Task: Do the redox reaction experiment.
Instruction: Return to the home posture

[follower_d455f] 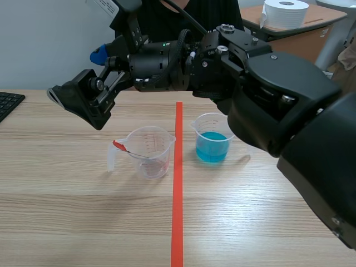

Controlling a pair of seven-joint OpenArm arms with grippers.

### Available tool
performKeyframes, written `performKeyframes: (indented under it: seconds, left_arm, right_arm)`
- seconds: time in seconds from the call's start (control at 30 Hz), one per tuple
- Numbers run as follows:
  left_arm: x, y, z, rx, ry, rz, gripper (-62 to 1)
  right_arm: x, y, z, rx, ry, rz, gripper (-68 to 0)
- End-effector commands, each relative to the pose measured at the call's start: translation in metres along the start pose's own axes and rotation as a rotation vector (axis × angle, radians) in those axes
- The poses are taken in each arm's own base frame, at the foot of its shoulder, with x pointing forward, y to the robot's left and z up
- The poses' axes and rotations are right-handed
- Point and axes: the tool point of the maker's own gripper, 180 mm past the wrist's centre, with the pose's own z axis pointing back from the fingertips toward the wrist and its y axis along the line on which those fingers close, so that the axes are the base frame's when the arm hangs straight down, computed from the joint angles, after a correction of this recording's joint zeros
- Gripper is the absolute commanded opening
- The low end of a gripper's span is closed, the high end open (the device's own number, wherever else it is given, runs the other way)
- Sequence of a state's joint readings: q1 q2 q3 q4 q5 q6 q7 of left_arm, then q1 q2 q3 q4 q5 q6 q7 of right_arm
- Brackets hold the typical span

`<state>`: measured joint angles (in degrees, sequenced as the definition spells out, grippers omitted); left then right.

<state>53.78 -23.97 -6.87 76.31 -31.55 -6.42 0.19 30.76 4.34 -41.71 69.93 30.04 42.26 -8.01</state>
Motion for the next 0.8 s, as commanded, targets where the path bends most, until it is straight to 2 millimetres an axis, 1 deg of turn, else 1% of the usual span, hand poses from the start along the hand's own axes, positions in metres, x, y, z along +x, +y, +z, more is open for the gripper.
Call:
performKeyframes:
  seconds: [0.0,0.1,0.17,0.33,0.43,0.6,0.7,0.77]
  left_arm:
    - [0.007,0.0,0.001,-0.003,-0.029,0.004,1.4]
    - [0.011,0.004,0.002,0.008,-0.046,0.001,1.4]
    - [0.014,0.009,0.003,0.022,-0.053,-0.001,1.4]
    - [0.024,0.029,0.007,0.073,-0.074,-0.01,1.4]
    - [0.032,0.042,0.01,0.104,-0.089,-0.041,1.4]
    - [0.047,0.057,0.015,0.145,-0.109,-0.078,1.4]
    - [0.064,0.062,0.018,0.158,-0.141,-0.134,1.4]
    - [0.079,0.065,0.021,0.165,-0.17,-0.175,1.4]
  right_arm:
    - [0.013,-0.013,0.008,-0.031,-0.021,0.027,-0.8]
    - [0.006,-0.027,0.017,-0.092,0.003,0.026,-0.8]
    - [0.001,-0.036,0.027,-0.142,0.008,0.024,-0.8]
    - [-0.009,-0.041,0.061,-0.235,-0.003,0.031,-0.8]
    - [-0.011,-0.036,0.086,-0.284,-0.01,0.041,-0.8]
    - [-0.012,-0.017,0.127,-0.337,0.015,0.071,-0.8]
    - [-0.014,-0.004,0.152,-0.372,0.05,0.083,-0.8]
    - [-0.016,0.005,0.166,-0.389,0.077,0.091,-0.8]
